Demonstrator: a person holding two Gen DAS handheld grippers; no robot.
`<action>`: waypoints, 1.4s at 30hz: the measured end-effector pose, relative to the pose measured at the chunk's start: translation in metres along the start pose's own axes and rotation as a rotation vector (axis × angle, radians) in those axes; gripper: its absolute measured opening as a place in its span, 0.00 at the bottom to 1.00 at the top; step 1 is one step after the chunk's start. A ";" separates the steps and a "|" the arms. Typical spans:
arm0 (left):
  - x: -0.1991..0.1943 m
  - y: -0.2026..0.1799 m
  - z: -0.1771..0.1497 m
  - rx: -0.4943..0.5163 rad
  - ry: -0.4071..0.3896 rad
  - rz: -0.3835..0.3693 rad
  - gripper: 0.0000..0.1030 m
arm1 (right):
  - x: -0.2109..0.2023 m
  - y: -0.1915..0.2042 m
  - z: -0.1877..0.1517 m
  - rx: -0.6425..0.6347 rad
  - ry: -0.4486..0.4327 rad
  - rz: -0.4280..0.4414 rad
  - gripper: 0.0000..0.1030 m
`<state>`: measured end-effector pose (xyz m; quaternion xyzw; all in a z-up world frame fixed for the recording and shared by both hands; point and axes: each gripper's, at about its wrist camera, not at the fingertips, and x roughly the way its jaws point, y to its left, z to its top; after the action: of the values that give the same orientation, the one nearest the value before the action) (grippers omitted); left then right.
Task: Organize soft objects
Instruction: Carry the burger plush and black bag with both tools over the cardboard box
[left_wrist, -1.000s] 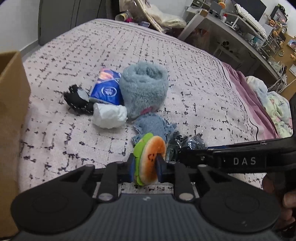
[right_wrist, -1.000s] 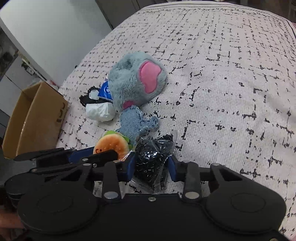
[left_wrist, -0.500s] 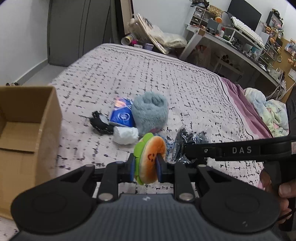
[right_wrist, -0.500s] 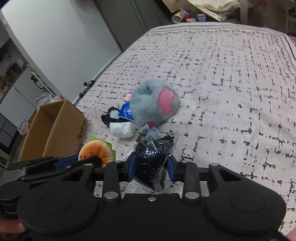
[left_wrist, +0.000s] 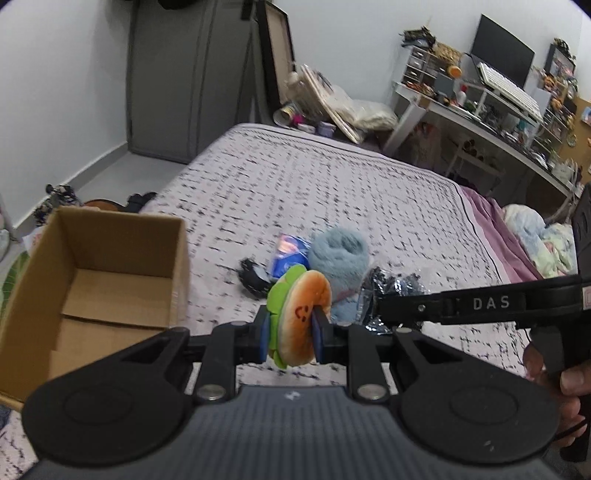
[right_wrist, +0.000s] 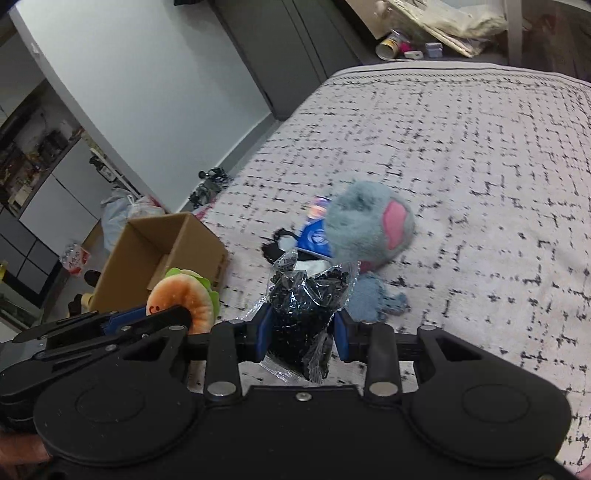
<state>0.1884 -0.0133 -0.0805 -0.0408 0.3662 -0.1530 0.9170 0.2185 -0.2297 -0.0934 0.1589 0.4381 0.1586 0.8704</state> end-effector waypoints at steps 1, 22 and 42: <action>-0.001 0.003 0.001 -0.005 -0.003 0.006 0.21 | 0.000 0.004 0.001 -0.008 0.000 0.007 0.33; 0.000 0.107 0.023 -0.160 -0.042 0.249 0.21 | 0.028 0.064 0.020 -0.134 0.009 0.107 0.33; 0.041 0.143 0.039 -0.184 0.057 0.337 0.26 | 0.060 0.115 0.043 -0.222 0.014 0.124 0.33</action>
<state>0.2792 0.1088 -0.1057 -0.0580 0.4060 0.0359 0.9113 0.2716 -0.1074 -0.0647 0.0871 0.4134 0.2606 0.8681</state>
